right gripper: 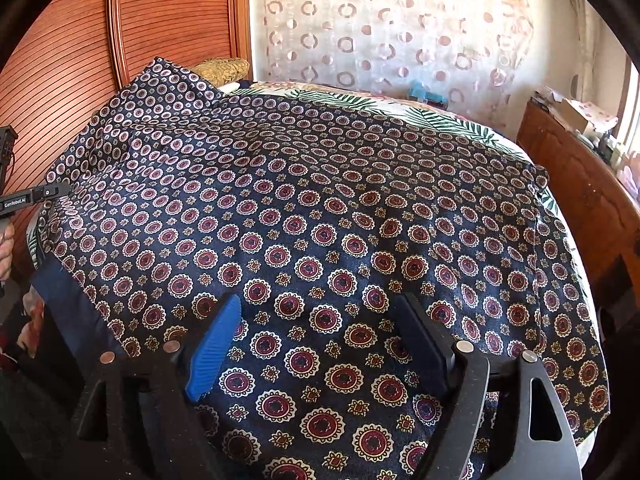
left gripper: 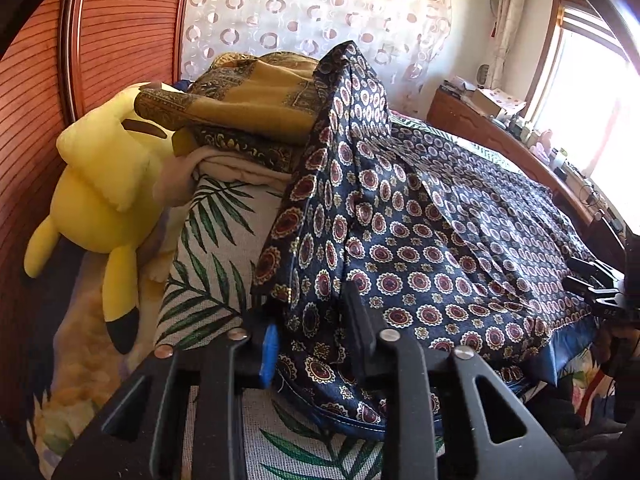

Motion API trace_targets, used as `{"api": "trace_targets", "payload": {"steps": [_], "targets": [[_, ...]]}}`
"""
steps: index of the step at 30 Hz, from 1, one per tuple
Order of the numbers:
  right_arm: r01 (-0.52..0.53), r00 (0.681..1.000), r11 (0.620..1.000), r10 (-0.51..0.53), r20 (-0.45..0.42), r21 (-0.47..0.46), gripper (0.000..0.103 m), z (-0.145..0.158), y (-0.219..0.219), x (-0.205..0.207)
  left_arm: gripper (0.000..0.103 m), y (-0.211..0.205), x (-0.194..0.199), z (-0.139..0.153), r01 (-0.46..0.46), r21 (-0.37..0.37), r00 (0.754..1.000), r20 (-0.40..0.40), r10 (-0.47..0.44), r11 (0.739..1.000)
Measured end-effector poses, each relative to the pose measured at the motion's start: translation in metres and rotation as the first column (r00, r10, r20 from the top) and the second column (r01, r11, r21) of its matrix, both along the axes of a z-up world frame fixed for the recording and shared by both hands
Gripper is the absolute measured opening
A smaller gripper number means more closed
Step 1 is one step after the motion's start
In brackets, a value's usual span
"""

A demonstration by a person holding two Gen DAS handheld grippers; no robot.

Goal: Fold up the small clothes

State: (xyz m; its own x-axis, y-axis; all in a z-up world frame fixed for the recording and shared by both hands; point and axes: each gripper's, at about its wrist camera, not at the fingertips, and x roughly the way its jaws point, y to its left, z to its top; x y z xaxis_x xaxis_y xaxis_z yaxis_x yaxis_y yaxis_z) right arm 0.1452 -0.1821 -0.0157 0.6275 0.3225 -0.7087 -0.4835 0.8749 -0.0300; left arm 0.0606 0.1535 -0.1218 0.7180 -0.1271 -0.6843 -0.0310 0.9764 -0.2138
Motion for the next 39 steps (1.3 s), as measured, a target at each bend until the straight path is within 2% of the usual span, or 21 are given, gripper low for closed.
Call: {"api": "trace_targets", "payload": {"steps": [2,3,9,14,17,24,33,39], "targets": [[0.001,1.000,1.000,-0.001,0.002,0.002,0.082,0.003,0.000,-0.004,0.009,0.000,0.001,0.000,0.008,-0.015,1.000,-0.005,-0.008,1.000],[0.000,1.000,1.000,0.000,0.004,0.001,0.082,0.003,0.000,-0.004,0.007,0.000,0.001,0.000,0.014,-0.026,1.000,-0.005,-0.015,1.000],[-0.007,1.000,1.000,0.007,-0.001,-0.002,0.082,0.004,-0.001,-0.006,0.005,-0.010,-0.003,0.017,0.032,-0.044,0.998,0.048,-0.030,0.999],[0.000,1.000,1.000,0.000,-0.009,-0.002,0.082,0.008,-0.008,-0.011,0.005,-0.026,-0.001,0.045,0.070,-0.053,0.992,0.111,-0.064,0.996],[0.022,1.000,1.000,-0.022,0.002,0.011,0.082,0.012,-0.019,-0.017,0.005,-0.044,0.007,0.065,0.117,-0.031,0.982,0.150,-0.111,0.993],[0.109,0.993,0.994,-0.110,0.032,0.023,0.082,0.021,-0.059,-0.029,0.005,-0.105,0.033,0.107,0.260,-0.030,0.939,0.238,-0.246,0.965],[0.205,0.978,0.976,-0.207,0.020,0.073,0.082,0.026,-0.108,-0.047,0.005,-0.182,0.059,0.136,0.413,0.010,0.874,0.276,-0.399,0.911],[0.208,0.977,0.975,-0.211,0.031,0.082,0.082,0.032,-0.121,-0.062,0.005,-0.219,0.071,0.151,0.491,0.012,0.833,0.288,-0.473,0.871]]}}
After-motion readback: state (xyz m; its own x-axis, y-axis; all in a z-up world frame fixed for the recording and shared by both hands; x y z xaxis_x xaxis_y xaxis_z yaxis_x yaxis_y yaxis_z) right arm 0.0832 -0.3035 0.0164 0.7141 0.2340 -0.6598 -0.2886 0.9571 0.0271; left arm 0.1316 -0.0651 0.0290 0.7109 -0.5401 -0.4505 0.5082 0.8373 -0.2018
